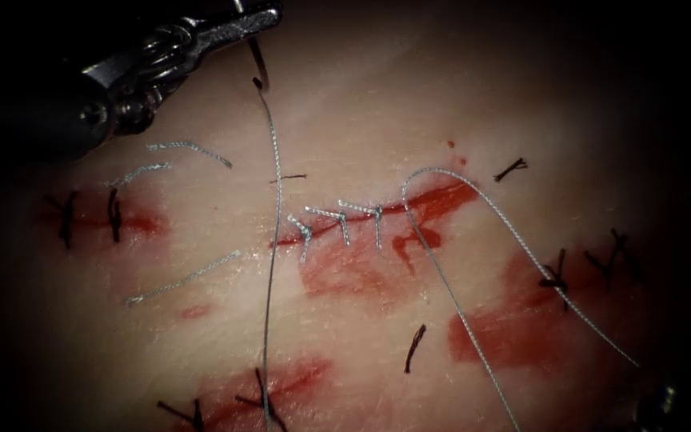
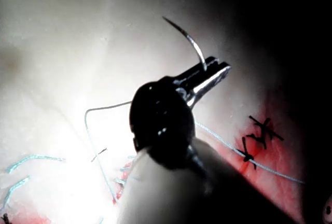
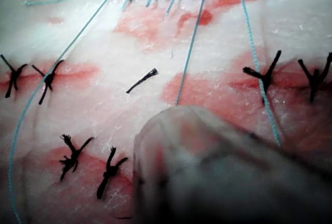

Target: Wound Closure

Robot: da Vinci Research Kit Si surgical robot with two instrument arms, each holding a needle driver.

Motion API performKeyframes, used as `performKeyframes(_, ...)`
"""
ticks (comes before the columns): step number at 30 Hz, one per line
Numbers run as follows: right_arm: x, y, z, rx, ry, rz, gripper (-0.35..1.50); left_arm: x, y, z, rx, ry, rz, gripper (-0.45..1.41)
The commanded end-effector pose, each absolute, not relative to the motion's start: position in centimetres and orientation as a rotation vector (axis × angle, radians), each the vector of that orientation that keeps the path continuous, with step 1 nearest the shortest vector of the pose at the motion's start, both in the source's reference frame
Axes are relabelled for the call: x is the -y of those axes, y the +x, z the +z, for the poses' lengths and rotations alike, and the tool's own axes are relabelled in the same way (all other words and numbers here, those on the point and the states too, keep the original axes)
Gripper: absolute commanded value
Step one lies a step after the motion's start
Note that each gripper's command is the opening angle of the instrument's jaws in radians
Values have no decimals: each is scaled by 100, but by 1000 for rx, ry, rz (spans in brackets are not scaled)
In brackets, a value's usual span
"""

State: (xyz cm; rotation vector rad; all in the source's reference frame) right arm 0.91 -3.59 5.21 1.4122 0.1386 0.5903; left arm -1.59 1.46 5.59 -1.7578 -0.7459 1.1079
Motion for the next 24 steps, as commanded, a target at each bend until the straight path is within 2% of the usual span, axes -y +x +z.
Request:
performKeyframes(1, 352, 99, 527, -184, 1415, 596, -35, -146, -164, 565, 746, -1758, 1108, -45)
performKeyframes(2, 344, 101, 529, -217, 1409, 618, 0, -146, -164, 565, 746, -1758, 1108, -45)
performKeyframes(3, 331, 104, 533, -269, 1394, 655, 10, -146, -164, 565, 746, -1758, 1108, -45)
performKeyframes(4, 304, 115, 541, -366, 1357, 777, 37, -147, -164, 565, 747, -1758, 1108, -45)
performKeyframes(9, 223, 155, 570, -563, 1213, 1128, 73, -147, -164, 566, 747, -1759, 1108, -45)
performKeyframes(10, 209, 163, 577, -592, 1180, 1199, 84, -147, -164, 566, 747, -1759, 1108, -45)
performKeyframes(13, 183, 178, 598, -652, 1099, 1354, 84, -146, -165, 566, 746, -1759, 1108, -45)
performKeyframes(15, 180, 181, 607, -691, 1075, 1390, 67, -146, -165, 566, 746, -1759, 1108, -45)
performKeyframes(16, 181, 184, 612, -708, 1051, 1386, 66, -146, -166, 566, 746, -1757, 1111, -45)
performKeyframes(19, 189, 202, 632, -699, 1035, 1374, 66, -145, -167, 567, 744, -1758, 1112, -45)
performKeyframes(22, 206, 215, 652, -695, 1027, 1316, 81, -145, -168, 567, 743, -1758, 1112, -45)
performKeyframes(24, 209, 217, 655, -687, 1029, 1306, 81, -144, -168, 567, 743, -1758, 1112, -45)
